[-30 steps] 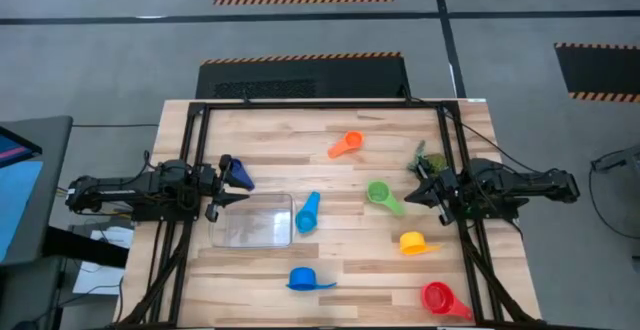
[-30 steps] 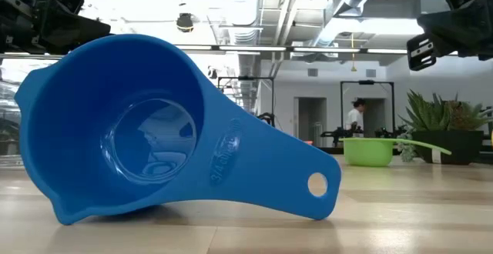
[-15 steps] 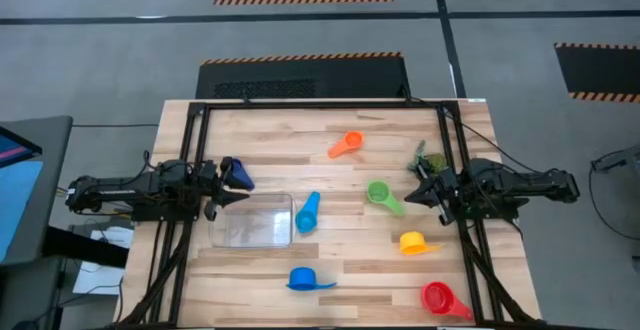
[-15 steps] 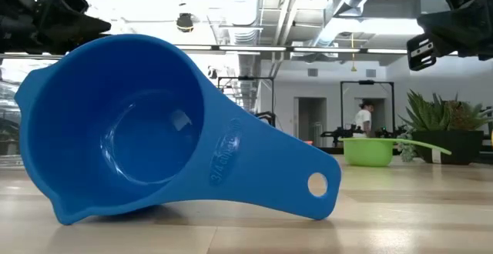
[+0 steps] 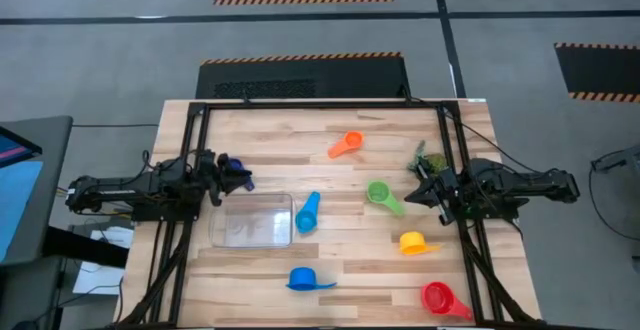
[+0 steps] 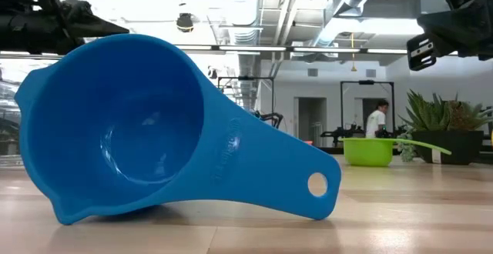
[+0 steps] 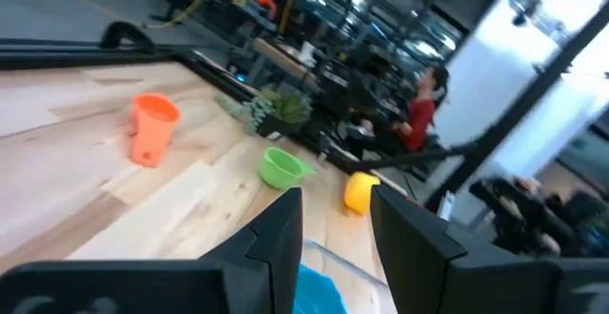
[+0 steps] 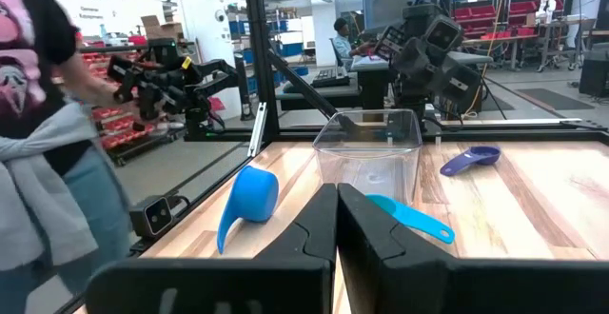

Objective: Nest measuring cups in basket
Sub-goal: Put the red measuring cup into the transparent bin

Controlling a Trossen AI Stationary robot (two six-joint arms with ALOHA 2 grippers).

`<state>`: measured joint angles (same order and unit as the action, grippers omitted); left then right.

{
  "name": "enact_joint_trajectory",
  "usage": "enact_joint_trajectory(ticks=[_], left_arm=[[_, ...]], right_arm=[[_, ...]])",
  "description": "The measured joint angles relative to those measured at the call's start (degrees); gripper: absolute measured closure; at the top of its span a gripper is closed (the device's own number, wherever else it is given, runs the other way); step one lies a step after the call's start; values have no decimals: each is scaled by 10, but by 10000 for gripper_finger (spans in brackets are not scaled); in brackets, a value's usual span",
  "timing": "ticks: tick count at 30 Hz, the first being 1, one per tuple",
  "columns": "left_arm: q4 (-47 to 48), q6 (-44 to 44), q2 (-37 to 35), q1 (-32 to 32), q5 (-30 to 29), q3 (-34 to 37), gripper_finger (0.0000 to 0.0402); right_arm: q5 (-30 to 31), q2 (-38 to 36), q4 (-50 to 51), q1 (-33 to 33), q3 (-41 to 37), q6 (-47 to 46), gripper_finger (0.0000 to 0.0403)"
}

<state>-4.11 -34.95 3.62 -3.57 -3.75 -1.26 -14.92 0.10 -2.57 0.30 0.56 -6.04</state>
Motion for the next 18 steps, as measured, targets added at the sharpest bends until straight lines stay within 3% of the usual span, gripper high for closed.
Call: enact_joint_trajectory(ticks=[9, 18], left_arm=[[-98, -71, 0, 0, -142, 0, 285], [-139, -83, 6, 0, -158, 0, 285]], right_arm=[[0, 0, 0, 0, 0, 0, 369], [0, 0, 0, 0, 0, 0, 369]])
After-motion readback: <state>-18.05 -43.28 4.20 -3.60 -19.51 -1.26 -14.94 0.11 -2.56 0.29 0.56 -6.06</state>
